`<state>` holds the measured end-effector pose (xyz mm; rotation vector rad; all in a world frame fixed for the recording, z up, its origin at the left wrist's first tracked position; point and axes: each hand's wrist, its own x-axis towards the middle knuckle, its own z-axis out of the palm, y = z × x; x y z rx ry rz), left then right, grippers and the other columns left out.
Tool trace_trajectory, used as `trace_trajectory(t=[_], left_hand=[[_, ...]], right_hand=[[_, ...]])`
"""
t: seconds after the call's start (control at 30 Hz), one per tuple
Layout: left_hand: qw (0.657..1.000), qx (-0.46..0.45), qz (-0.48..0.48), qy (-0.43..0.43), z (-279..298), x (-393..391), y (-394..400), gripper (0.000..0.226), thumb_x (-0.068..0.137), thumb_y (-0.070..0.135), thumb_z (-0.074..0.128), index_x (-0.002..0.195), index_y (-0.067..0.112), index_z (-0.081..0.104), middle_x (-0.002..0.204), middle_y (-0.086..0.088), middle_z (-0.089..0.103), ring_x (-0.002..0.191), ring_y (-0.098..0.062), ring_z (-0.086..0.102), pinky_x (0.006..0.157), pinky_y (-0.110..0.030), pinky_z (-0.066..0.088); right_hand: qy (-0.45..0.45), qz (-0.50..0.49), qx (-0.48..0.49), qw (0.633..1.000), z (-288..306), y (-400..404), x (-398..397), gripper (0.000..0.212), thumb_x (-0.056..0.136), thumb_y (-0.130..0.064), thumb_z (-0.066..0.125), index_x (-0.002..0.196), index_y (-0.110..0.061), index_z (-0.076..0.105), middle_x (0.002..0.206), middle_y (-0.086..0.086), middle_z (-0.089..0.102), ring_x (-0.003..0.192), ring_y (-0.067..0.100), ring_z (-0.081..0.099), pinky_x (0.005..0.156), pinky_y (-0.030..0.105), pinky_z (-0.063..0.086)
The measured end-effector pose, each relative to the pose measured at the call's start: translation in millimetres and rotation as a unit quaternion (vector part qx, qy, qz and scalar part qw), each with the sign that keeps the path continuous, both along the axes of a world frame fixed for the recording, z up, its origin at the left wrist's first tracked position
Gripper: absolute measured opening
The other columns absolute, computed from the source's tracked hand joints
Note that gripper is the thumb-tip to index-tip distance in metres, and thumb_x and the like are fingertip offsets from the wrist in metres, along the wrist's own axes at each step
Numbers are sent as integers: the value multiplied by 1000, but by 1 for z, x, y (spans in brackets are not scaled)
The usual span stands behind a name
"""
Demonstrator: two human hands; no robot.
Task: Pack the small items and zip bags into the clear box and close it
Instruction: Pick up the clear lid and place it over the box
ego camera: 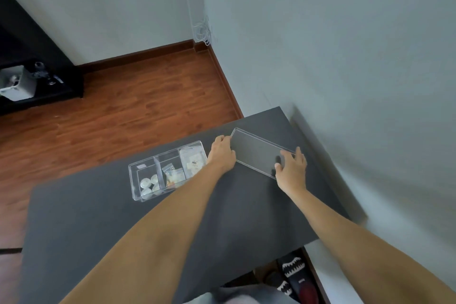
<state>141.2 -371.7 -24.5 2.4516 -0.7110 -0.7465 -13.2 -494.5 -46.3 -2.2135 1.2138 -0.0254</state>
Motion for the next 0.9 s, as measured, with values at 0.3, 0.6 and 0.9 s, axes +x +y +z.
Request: trace_trajectory(t=[0.3,0.6,0.9], left_hand=[[997,57,-15,46,-10,-8,-10,66,95,12,48,152,14,14,156,-14,17,145,-32,15,116,-48,27],[1000,-2,-15,24,12,-5,0,98,81,4,66,152,10,0,146,-12,21,124,-35,45,103,-46,44],[976,-159,73,-131,51,23,66,66,84,-6,60,144,14,41,114,-3,44,82,-12,51,81,-18,46]], right_hand=[[-16,-33,20,999,-10,-3,-6,37,96,-10,49,132,-4,48,150,16,36,129,41,35,104,43,35],[-122,-140,105,977,16,-16,3,46,96,-5,43,142,-10,45,146,11,49,136,33,41,115,42,35],[-257,-43,126,957,69,-21,33,33,90,3,37,108,1,65,116,25,64,103,23,61,88,34,46]])
